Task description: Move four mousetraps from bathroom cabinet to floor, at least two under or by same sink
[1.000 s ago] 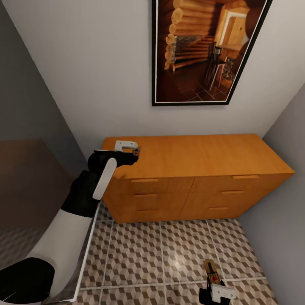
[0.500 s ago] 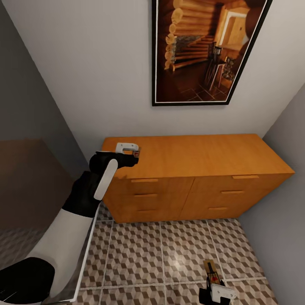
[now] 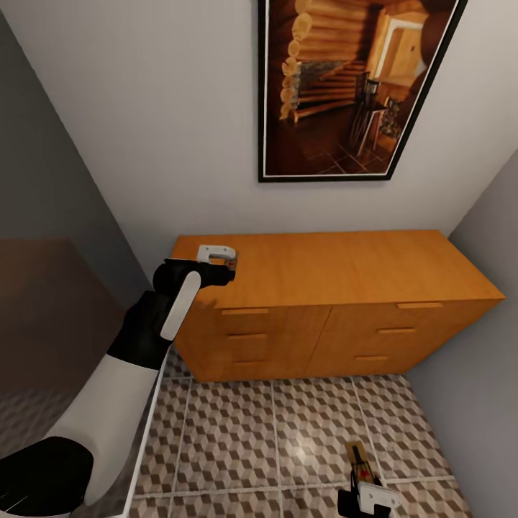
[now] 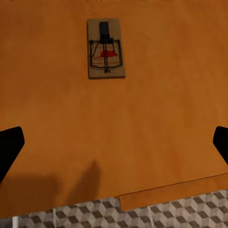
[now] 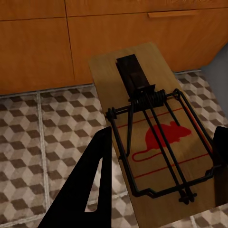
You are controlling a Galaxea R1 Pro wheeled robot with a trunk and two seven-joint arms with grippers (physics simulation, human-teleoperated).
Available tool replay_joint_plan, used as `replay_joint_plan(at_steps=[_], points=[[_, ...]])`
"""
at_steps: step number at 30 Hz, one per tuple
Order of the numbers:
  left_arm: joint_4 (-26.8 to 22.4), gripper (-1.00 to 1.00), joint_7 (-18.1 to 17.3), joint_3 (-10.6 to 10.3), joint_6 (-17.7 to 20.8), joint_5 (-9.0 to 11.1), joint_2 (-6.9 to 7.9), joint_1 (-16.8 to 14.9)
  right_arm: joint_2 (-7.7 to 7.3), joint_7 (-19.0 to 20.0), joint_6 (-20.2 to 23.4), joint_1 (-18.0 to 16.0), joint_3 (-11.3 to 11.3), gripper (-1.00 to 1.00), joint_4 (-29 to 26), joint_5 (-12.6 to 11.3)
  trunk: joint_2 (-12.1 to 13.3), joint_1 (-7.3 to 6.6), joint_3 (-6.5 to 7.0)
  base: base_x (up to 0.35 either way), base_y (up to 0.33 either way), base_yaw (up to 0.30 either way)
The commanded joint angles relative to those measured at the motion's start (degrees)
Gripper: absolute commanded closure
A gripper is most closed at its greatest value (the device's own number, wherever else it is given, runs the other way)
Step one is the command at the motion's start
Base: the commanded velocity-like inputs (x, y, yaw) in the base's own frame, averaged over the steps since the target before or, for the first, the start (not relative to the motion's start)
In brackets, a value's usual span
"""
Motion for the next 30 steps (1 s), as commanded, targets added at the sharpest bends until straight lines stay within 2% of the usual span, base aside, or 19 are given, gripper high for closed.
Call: replay_joint_plan(at_steps=[1, 16, 18, 20, 23, 26, 30], points=[[0.1, -1.0, 0.6, 0.0, 0.2, 0.6, 0.01, -0.1, 0.01, -0.1, -0.2, 0.0, 0.5, 1.0, 0.0, -0.4, -0.1, 0.04, -0.09, 0.114, 0.0, 0.0], [0.6, -1.0, 0.6, 0.0, 0.2, 0.6, 0.01, -0.1, 0.05, 0.4, -0.9, 0.0, 0.5, 1.0, 0.7, -0.2, -0.1, 0.04, -0.09, 0.067, 0.0, 0.0], [0.6, -1.0, 0.6, 0.0, 0.2, 0.6, 0.01, -0.1, -0.07, 1.8, -1.0, 0.8, 0.5, 1.0, 0.9, 0.2, -0.1, 0.04, -0.09, 0.003, 0.0, 0.0], [0.6, -1.0, 0.6, 0.0, 0.2, 0.6, 0.01, -0.1, -0.47, 5.0, -2.0, 3.5, 0.5, 1.0, 1.0, 0.4, -0.1, 0.04, -0.09, 0.001, 0.0, 0.0], [0.6, -1.0, 0.6, 0.0, 0.2, 0.6, 0.01, -0.1, -1.42, 8.3, -7.1, 7.1, 0.5, 1.0, 1.0, 0.6, -0.1, 0.04, -0.09, 0.0, 0.0, 0.0], [0.6, -1.0, 0.6, 0.0, 0.2, 0.6, 0.01, -0.1, -1.73, 9.1, -9.5, 8.9, 0.5, 1.0, 1.0, 0.6, -0.1, 0.04, -0.09, 0.0, 0.0, 0.0], [0.6, -1.0, 0.6, 0.0, 0.2, 0.6, 0.01, -0.1, -1.87, 9.3, -9.5, 9.5, 0.5, 1.0, 1.1, 0.6, -0.1, 0.04, -0.09, 0.0, 0.0, 0.0]])
